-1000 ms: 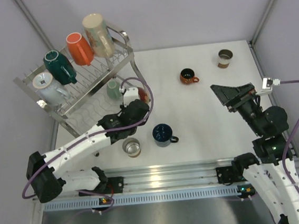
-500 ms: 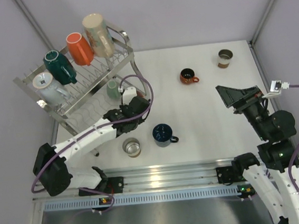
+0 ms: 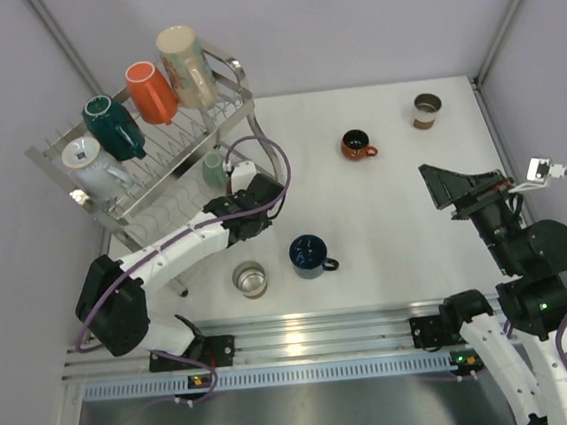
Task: Load the cups into the dish rack
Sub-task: Place the cup upside down on the dish rack
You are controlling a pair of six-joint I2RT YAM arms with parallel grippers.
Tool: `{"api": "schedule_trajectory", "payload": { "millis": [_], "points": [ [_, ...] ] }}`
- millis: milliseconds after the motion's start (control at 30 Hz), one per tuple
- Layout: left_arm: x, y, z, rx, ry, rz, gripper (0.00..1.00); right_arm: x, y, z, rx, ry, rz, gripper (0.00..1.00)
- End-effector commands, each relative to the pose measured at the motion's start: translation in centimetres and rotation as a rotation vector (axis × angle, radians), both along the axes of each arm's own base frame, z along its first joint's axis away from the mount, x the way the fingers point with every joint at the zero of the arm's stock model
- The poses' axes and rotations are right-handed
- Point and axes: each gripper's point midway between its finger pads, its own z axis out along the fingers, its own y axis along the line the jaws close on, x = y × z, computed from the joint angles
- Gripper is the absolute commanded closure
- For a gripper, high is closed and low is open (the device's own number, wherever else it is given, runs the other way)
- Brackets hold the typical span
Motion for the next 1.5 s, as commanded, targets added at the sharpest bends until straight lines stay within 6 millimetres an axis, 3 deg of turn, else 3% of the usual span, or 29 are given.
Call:
{"api": "schedule_trajectory", "payload": {
  "millis": [0, 667, 1067, 1467],
  "points": [
    [3.2, -0.2, 4.0, -0.065, -0.139, 0.072, 1.00, -0.9, -0.8, 1.6, -0.019, -0.048, -0.038, 0.00],
    [6.6, 1.0, 2.8, -0.057, -0.109, 0.172, 1.00, -1.3, -1.3, 1.8, -0.047, -0.059, -0.061, 0.01],
    [7.6, 1.9, 1.4, -0.069, -0.075, 0.218, 1.00, -1.2, -1.2, 1.8, -0.043, -0.059, -0.057, 0.01],
    [8.4, 1.8, -1.1, -0.066, -0.003, 0.230, 1.00, -1.6, -1.3, 2.3, -0.047, -0.076, -0.057, 0.01]
  ]
}}
